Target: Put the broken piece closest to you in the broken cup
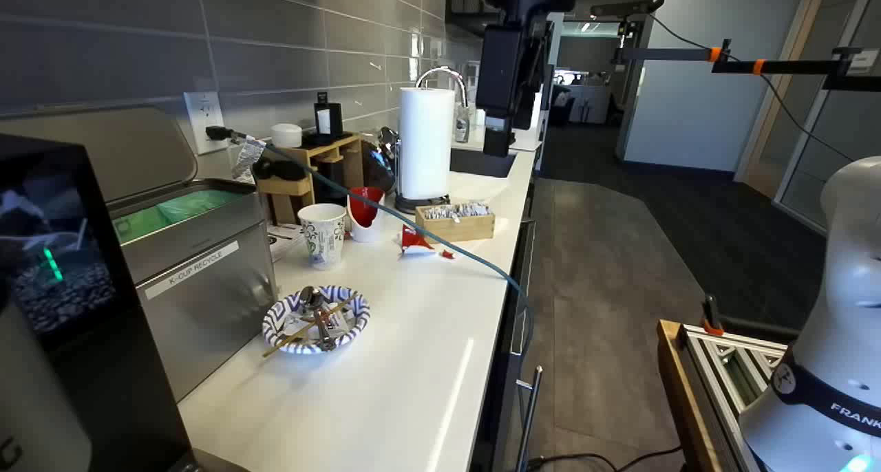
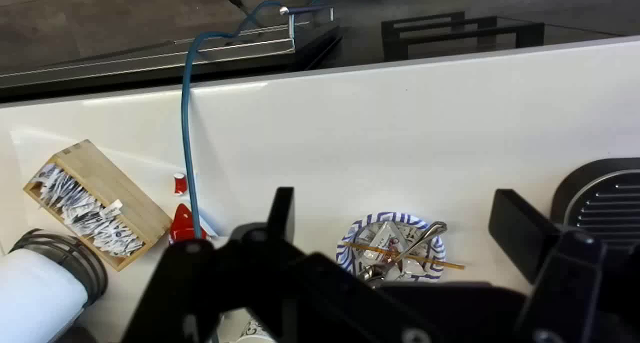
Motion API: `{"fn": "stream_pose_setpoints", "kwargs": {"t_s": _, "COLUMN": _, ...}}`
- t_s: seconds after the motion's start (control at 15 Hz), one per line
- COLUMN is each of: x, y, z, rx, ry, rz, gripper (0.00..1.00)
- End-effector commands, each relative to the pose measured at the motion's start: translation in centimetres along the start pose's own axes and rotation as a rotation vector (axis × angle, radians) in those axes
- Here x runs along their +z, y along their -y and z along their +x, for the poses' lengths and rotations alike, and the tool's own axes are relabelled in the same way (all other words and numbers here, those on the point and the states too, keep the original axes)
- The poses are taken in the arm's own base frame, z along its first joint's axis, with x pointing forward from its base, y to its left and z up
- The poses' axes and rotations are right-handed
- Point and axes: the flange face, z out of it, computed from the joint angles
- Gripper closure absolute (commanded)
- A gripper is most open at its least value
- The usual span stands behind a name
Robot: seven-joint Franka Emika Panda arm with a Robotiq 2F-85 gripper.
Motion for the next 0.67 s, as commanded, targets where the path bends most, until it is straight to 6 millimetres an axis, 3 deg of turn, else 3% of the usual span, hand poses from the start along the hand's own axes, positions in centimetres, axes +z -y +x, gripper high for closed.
{"fn": "stream_pose_setpoints", "kwargs": {"t_s": 0.0, "x": 0.0, "y": 0.0, "z": 0.0, "rx": 0.000, "ry": 0.001, "rz": 0.000, "gripper": 0.00}}
{"fn": "stream_pose_setpoints", "kwargs": {"t_s": 0.4, "x": 0.0, "y": 0.0, "z": 0.0, "rx": 0.000, "ry": 0.001, "rz": 0.000, "gripper": 0.00}}
{"fn": "stream_pose_setpoints", "kwargs": {"t_s": 0.6, "x": 0.4, "y": -3.0, "z": 1.4, "rx": 0.057, "ry": 0.002, "rz": 0.005, "gripper": 0.00}}
